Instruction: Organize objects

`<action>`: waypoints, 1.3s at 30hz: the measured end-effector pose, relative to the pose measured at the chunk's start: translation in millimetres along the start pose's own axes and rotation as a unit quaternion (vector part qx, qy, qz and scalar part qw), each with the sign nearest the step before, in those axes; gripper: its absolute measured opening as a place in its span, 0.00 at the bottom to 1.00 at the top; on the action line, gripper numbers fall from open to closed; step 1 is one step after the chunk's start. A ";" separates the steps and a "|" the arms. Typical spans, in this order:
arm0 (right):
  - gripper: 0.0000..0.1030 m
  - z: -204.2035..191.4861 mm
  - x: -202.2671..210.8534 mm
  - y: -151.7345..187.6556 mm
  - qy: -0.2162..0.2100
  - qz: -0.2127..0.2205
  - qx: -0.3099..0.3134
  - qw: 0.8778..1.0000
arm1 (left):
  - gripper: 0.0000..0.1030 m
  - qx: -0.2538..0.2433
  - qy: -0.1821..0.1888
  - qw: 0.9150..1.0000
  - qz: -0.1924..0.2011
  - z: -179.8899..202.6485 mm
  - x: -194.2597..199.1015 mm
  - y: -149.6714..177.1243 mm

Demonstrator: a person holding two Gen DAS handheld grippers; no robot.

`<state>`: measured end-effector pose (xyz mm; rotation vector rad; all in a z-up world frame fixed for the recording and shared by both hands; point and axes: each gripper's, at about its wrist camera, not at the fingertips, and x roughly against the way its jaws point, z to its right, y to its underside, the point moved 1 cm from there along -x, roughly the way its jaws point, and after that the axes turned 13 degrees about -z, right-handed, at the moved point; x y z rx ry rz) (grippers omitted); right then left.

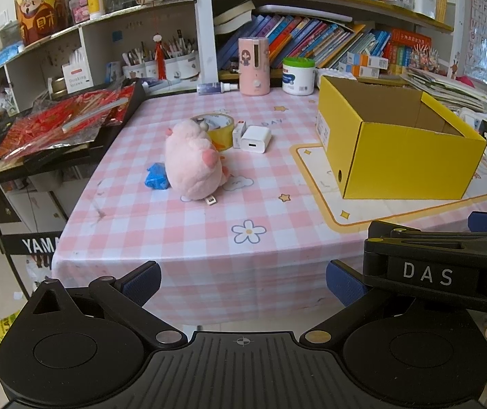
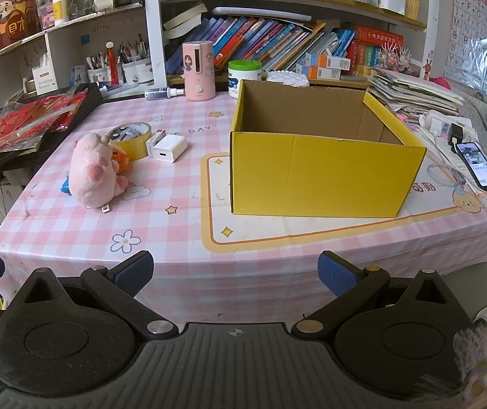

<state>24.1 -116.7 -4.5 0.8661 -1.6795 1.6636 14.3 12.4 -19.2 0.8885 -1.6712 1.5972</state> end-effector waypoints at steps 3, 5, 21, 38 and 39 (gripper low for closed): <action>1.00 -0.1 -0.6 0.4 0.000 -0.001 0.000 1.000 | 1.00 0.000 0.001 1.000 -0.001 0.4 -0.4 0.6; 1.00 -0.1 -0.8 0.7 0.000 -0.001 0.000 1.000 | 1.00 0.000 0.000 1.000 -0.001 0.4 -0.7 0.9; 1.00 -3.0 -2.5 0.0 0.001 -0.005 0.000 1.000 | 1.00 0.000 0.002 1.000 -0.004 -0.9 -1.0 0.2; 1.00 -15.7 1.8 -5.4 0.002 0.004 0.006 1.000 | 1.00 0.006 0.021 1.000 -0.008 -16.2 0.5 -6.1; 1.00 -16.6 1.9 -5.6 0.001 0.004 0.007 1.000 | 1.00 0.007 0.022 1.000 -0.009 -17.4 0.4 -6.2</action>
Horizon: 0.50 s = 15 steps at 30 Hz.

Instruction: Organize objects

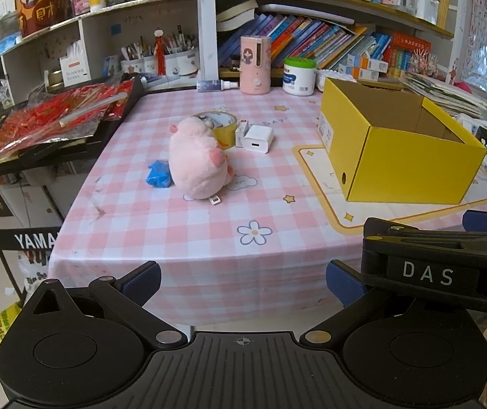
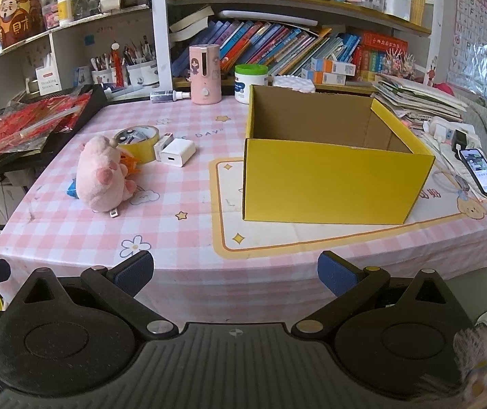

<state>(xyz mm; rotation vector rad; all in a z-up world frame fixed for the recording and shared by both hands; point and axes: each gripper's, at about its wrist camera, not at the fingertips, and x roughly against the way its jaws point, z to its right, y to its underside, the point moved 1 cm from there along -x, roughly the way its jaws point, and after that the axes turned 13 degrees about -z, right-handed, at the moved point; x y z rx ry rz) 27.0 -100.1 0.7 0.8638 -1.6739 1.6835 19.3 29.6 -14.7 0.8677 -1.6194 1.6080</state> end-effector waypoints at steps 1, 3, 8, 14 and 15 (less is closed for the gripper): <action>1.00 -1.0 -0.1 -0.1 0.000 0.000 0.001 1.000 | 1.00 0.001 0.000 1.000 -0.001 -1.2 -0.1 0.0; 1.00 -3.2 -0.7 -1.1 0.000 -0.001 0.004 1.000 | 1.00 0.002 -0.002 1.000 0.000 -2.9 -0.3 0.4; 1.00 -7.5 -3.0 -1.5 -0.005 -0.004 0.012 1.000 | 1.00 0.010 -0.008 1.000 0.002 -7.2 -1.5 1.8; 1.00 -15.5 -10.2 -5.8 -0.020 -0.006 0.023 1.000 | 1.00 0.027 -0.013 1.000 -0.001 -18.2 -6.0 -0.2; 1.00 -17.2 -12.3 -7.4 -0.023 -0.007 0.026 0.999 | 1.00 0.029 -0.014 0.999 -0.001 -20.3 -6.9 -0.8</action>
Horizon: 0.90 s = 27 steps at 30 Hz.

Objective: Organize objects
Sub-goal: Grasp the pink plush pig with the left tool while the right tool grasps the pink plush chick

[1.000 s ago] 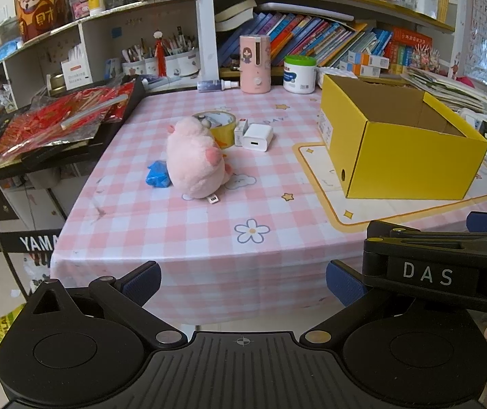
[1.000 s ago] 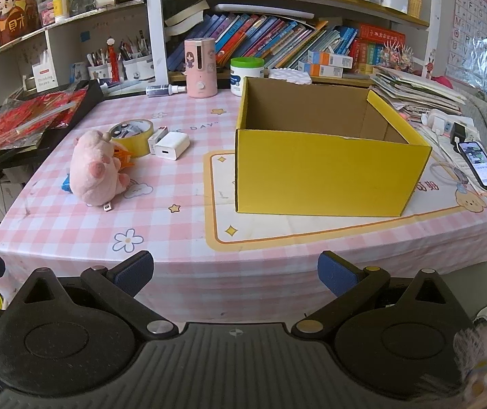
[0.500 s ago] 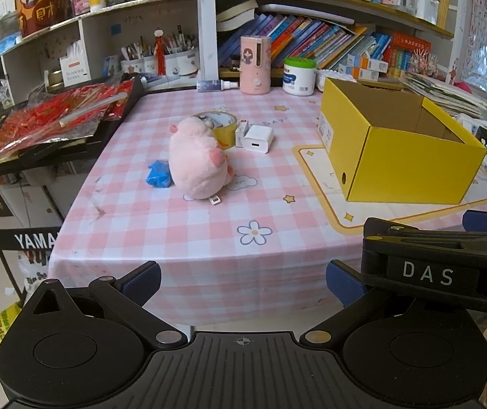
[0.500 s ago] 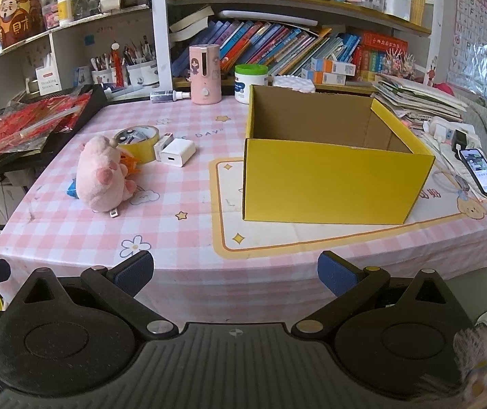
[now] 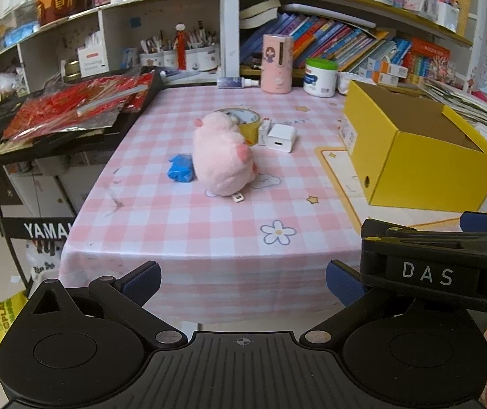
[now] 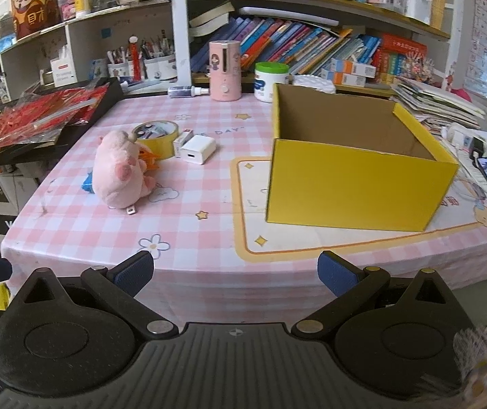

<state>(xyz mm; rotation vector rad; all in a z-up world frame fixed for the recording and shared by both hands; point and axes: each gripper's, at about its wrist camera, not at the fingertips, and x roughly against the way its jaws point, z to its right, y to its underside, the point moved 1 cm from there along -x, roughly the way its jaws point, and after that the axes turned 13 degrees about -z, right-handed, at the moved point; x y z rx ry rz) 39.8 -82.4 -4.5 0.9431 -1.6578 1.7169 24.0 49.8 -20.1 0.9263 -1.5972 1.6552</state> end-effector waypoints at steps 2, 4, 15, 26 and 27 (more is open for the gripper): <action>1.00 -4.0 -4.3 -4.6 -0.008 0.000 0.006 1.000 | 1.00 0.006 -0.002 1.000 0.001 -4.3 -2.0 -3.3; 0.98 -8.3 -7.5 -10.4 -0.021 0.005 0.013 1.000 | 1.00 0.015 -0.002 1.000 0.005 -9.9 -3.2 -7.6; 0.88 -26.8 -26.6 -56.6 -0.068 0.038 0.043 0.996 | 0.99 0.057 -0.021 0.998 0.015 -32.1 -22.6 -37.4; 0.59 -30.8 -62.6 -109.4 -0.124 0.023 0.061 0.990 | 0.91 0.056 -0.047 0.997 0.027 -31.6 -50.1 -76.6; 0.58 -30.5 -66.7 -113.6 -0.129 0.018 0.062 0.990 | 0.91 0.055 -0.050 0.997 0.028 -30.9 -52.5 -79.9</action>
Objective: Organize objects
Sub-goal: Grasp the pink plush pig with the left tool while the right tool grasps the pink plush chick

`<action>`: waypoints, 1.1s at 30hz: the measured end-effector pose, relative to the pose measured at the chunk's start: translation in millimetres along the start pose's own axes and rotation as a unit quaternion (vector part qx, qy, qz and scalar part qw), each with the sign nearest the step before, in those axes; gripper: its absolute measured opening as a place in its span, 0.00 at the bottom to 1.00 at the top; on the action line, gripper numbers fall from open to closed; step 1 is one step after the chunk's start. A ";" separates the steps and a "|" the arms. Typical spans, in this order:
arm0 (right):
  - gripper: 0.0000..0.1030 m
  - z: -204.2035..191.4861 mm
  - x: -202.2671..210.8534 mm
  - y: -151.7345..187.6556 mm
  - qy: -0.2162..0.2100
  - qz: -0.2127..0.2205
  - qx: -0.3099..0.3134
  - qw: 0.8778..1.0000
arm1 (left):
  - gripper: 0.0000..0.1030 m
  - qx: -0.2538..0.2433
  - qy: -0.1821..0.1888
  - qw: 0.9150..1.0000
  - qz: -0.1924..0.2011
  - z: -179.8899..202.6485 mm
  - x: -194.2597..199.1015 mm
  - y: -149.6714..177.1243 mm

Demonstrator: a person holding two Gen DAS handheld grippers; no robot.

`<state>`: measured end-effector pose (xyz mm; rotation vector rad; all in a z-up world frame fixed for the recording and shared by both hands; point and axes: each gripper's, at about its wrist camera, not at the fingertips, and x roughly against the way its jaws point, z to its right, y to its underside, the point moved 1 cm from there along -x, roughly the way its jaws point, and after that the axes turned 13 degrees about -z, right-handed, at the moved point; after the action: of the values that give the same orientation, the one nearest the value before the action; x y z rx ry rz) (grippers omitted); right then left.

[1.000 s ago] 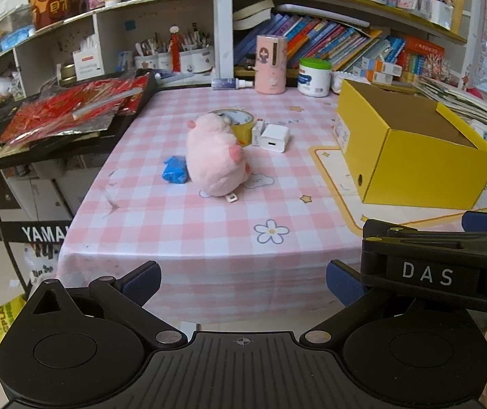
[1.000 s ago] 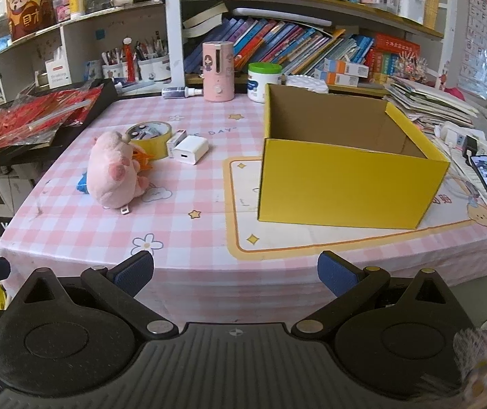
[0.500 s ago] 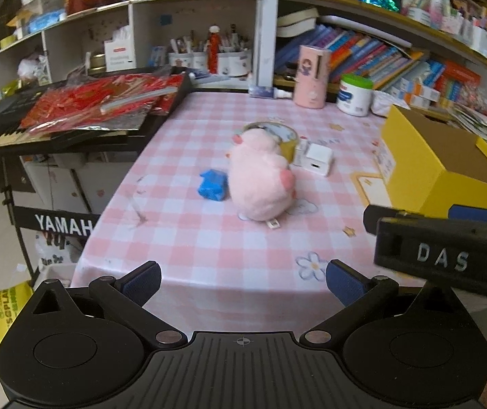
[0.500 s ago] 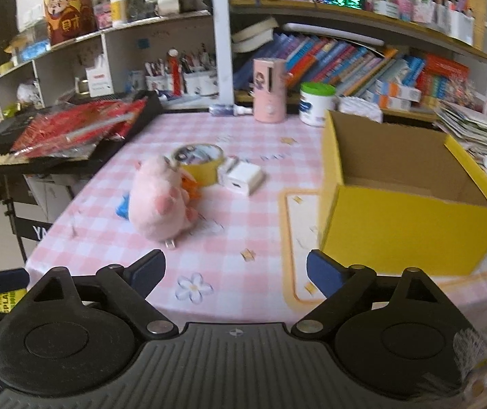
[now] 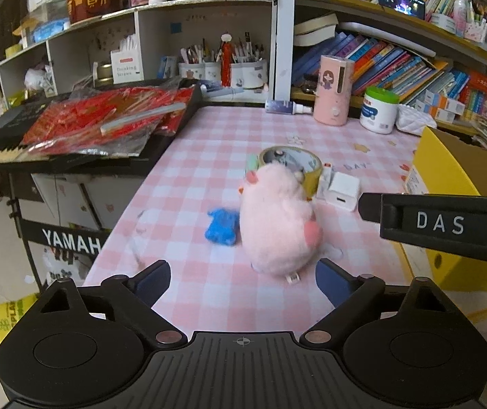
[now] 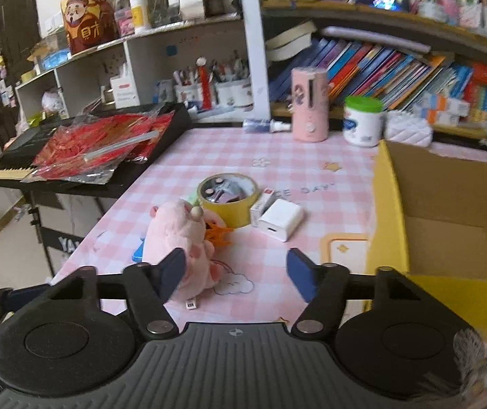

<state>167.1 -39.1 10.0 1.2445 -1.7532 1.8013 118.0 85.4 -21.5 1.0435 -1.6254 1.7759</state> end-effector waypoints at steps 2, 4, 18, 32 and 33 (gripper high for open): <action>0.58 3.0 -6.3 -8.1 -0.004 -0.003 0.002 1.000 | 0.91 -0.001 -0.003 1.000 0.000 2.5 -5.9 -7.1; 0.58 6.1 -12.0 -16.3 -0.007 0.000 0.002 1.000 | 0.91 0.000 0.000 1.000 -0.002 4.4 -12.6 -14.3; 0.73 30.2 -42.2 -63.8 -0.031 0.007 -0.006 0.999 | 0.86 -0.009 0.020 0.999 -0.037 24.6 -76.1 -55.9; 0.91 12.2 -99.5 -79.3 -0.087 -0.068 -0.010 0.994 | 0.64 0.073 0.050 0.994 -0.064 -23.8 -57.9 -34.1; 0.91 8.6 -107.3 -79.7 -0.092 -0.080 -0.008 0.993 | 0.64 0.080 0.046 0.994 -0.063 -28.0 -54.4 -32.3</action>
<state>290.2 2.7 -22.3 1.5405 -1.7044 1.6238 169.4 124.6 -46.2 1.0930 -1.3511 1.8641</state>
